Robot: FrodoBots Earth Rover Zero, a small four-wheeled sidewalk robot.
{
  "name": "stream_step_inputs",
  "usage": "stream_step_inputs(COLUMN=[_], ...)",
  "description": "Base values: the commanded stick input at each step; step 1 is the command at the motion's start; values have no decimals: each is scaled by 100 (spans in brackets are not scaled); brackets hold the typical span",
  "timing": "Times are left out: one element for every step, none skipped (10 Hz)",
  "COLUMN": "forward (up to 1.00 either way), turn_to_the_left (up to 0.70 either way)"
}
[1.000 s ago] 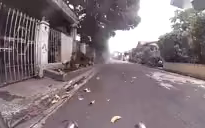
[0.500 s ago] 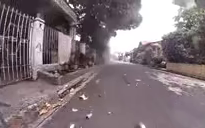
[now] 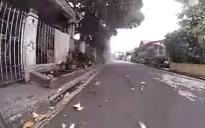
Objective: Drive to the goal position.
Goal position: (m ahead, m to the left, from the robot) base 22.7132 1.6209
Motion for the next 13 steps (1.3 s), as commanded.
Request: stream_step_inputs(forward=[70,70,70,70,70,70,70,70,70,70,70,70,70], turn_to_the_left=[0,0,0,0,0,0,-2,-3,-14,-14,-14,-14,-14])
